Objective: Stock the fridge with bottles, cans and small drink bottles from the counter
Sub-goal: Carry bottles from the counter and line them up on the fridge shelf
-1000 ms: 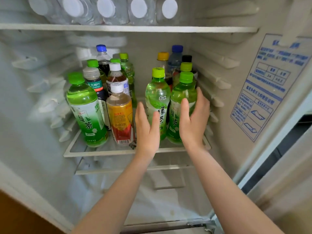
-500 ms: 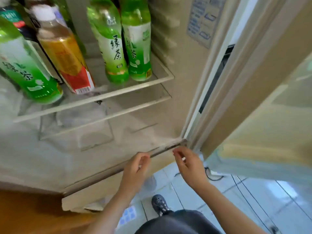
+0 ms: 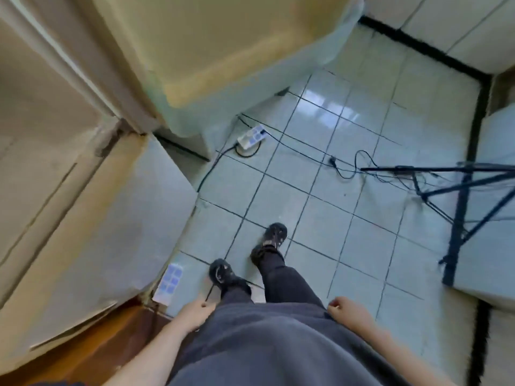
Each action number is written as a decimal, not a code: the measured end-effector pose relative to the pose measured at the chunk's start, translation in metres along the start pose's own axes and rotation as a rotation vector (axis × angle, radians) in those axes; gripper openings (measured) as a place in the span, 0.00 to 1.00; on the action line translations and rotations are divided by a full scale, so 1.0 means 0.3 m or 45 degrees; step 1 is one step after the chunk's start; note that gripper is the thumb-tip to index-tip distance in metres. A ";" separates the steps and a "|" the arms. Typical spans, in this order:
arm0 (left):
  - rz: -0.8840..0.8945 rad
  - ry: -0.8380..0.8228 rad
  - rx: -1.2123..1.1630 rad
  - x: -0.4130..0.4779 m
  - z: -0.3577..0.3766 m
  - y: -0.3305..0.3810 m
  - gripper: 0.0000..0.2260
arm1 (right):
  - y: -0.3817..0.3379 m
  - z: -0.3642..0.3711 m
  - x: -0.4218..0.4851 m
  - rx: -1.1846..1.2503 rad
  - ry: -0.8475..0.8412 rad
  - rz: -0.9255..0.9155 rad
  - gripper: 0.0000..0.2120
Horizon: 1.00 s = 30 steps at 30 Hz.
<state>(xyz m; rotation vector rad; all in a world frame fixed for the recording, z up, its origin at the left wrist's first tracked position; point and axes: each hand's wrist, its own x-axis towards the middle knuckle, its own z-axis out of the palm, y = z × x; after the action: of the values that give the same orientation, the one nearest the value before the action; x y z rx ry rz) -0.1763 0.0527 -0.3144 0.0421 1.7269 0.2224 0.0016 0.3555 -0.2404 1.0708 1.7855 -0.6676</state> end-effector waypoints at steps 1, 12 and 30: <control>-0.002 0.012 -0.032 0.008 0.006 0.016 0.19 | 0.044 0.012 -0.013 0.059 0.018 0.026 0.14; 0.202 0.359 0.376 0.085 0.047 0.804 0.10 | 0.555 0.010 0.024 0.676 0.008 0.066 0.11; 0.809 -0.188 1.472 -0.006 1.300 1.995 0.13 | 1.733 -0.203 0.086 1.294 0.267 0.565 0.09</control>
<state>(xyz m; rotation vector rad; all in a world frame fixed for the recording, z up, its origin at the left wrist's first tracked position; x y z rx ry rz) 0.1480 0.6877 -0.2684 1.4154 1.4385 -0.3381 0.4279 0.6604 -0.2343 2.1907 1.2447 -1.2504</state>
